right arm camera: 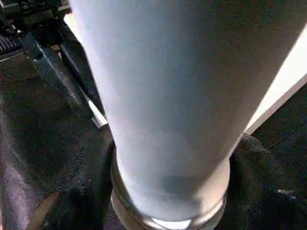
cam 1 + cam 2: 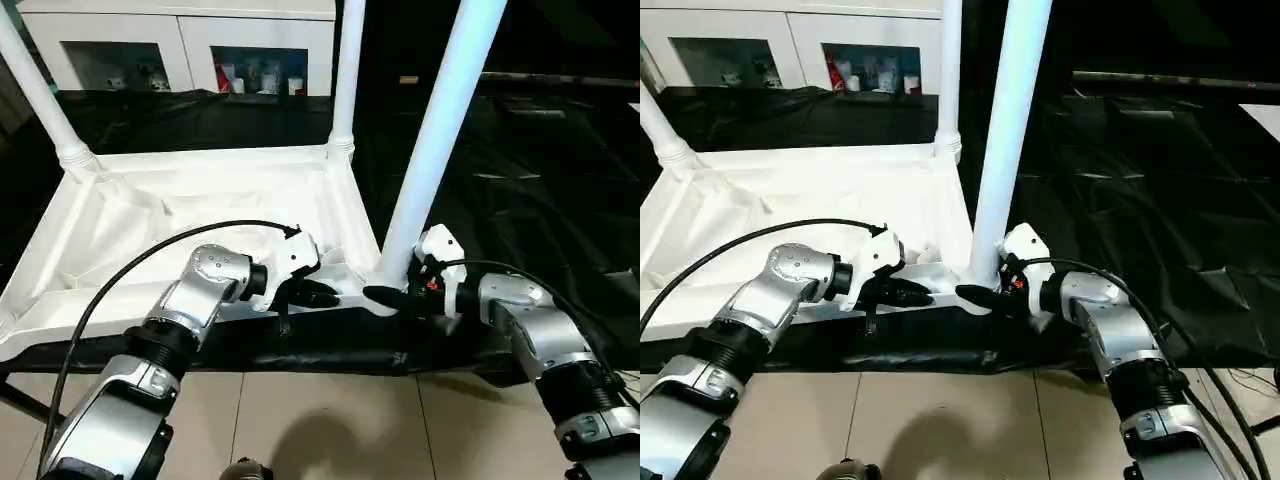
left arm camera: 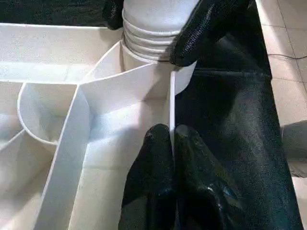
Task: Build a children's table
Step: Rotate leg to tighten
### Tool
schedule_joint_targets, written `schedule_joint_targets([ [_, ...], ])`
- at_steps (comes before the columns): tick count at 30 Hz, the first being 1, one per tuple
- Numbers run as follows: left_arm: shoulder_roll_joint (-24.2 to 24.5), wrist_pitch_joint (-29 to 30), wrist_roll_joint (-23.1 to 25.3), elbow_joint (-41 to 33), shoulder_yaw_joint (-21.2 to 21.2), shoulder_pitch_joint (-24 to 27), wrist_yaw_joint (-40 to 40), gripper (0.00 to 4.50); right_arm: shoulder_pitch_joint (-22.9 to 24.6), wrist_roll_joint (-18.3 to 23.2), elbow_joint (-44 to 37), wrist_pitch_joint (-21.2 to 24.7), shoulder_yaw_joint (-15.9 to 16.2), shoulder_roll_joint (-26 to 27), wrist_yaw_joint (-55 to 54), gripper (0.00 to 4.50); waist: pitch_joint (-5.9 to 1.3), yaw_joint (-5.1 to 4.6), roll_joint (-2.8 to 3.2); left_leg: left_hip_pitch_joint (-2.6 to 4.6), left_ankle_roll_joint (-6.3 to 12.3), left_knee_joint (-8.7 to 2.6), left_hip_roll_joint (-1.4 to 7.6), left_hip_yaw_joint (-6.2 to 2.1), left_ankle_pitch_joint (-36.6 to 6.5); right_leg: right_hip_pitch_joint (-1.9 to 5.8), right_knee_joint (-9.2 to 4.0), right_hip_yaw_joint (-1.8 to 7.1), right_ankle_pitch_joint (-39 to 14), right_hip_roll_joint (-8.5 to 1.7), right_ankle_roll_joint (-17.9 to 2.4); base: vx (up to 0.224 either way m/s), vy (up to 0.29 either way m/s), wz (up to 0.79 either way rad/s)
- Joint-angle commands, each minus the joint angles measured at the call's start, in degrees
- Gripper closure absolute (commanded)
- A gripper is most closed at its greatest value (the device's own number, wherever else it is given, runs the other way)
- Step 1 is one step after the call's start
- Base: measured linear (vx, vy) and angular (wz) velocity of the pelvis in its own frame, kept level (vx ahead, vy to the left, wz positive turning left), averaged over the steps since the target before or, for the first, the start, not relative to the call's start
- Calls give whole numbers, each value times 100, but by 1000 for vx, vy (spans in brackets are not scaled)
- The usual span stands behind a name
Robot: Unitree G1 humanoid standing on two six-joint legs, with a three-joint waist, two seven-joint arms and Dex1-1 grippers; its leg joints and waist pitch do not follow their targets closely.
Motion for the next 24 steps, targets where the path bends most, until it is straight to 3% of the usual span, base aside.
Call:
schedule_joint_targets([
  [1, -126, 34, -53, -29, -32, 5, 26, 450, -76, -94, 270, -145, -220, 128, -571, 174, -425, -32, -52, 146, 284, -340, 163, -82, -1040, 243, -364, 194, -428, -306, -1453, 0, 0, 0],
  [3, -278, 87, 56, 309, 85, -160, 604, 450, -277, -54, 729, -84, -563, 412, -1445, 174, -408, -84, -44, 170, 171, -354, 150, -75, -1229, 213, -394, 197, -680, -296, -1447, 0, 0, 0],
  [6, -537, 210, 191, 796, 244, -442, 1521, 450, -518, -8, 1251, 15, -918, 786, -2579, 175, -409, -150, -55, 165, -1, -375, 139, -97, -1344, 234, -418, 196, -945, -302, -1369, 0, 0, 0],
  [8, -767, 394, 224, 1155, 407, -668, 2299, 450, -667, -75, 1550, 3, -1043, 1008, -3362, 176, -416, -143, -63, 172, -7, -366, 137, -95, -1291, 238, -421, 198, -891, -307, -1337, 0, 0, 0],
  [9, -875, 490, 205, 1316, 492, -768, 2613, 450, -732, -111, 1677, -12, -1074, 1101, -3665, 176, -425, -153, -4, 182, -24, -354, 127, -85, -1224, 223, -413, 209, -727, -290, -1342, 0, 0, 0],
  [12, -1200, 554, 185, 1788, 682, -1041, 3473, 450, -1020, -309, 2200, -204, -1094, 1389, -4661, 176, -437, -152, -22, 158, -1, -341, 105, -90, -1141, 252, -411, 199, -571, -290, -1349, 0, 0, 0],
  [16, -1328, 458, 210, 2036, 705, -1185, 3679, 450, -1249, -414, 2564, -456, -1082, 1559, -4888, 176, -454, -144, -29, 153, 106, -325, 94, -83, -1049, 266, -394, 191, -334, -280, -1365, 0, 0, 0],
  [17, -1327, 427, 232, 2050, 680, -1194, 3649, 450, -1277, -439, 2592, -534, -1057, 1582, -4859, 176, -453, -143, -60, 155, 141, -326, 98, -79, -1061, 271, -398, 190, -326, -280, -1366, 0, 0, 0],
  [19, -1325, 407, 266, 2092, 649, -1211, 3620, 450, -1323, -421, 2641, -620, -1056, 1608, -4782, 176, -450, -134, -43, 146, 232, -328, 107, -84, -1036, 279, -393, 185, -284, -284, -1363, 0, 0, 0],
  [20, -1311, 403, 279, 2093, 634, -1199, 3595, 450, -1329, -368, 2621, -630, -1084, 1617, -4688, 176, -444, -141, -84, 146, 267, -333, 112, -80, -1072, 282, -402, 182, -319, -287, -1374, 0, 0, 0],
  [22, -1308, 385, 288, 2149, 632, -1212, 3600, 450, -1359, -319, 2653, -671, -1122, 1638, -4636, 120, -435, -137, -60, 153, 285, -336, 117, -82, -1104, 276, -410, 183, -419, -291, -1378, 0, 0, 0],
  [23, -1302, 379, 290, 2165, 629, -1212, 3591, 450, -1369, -294, 2658, -690, -1139, 1647, -4603, 106, -433, -139, -83, 153, 288, -340, 120, -81, -1111, 278, -414, 183, -452, -292, -1373, 0, 0, 0],
  [24, -1270, 340, 298, 2215, 621, -1208, 3547, 450, -1408, -325, 2694, -800, -1115, 1616, -4556, 106, -432, -141, -67, 148, 286, -342, 119, -85, -1145, 277, -415, 185, -522, -300, -1359, 0, 0, 0],
])
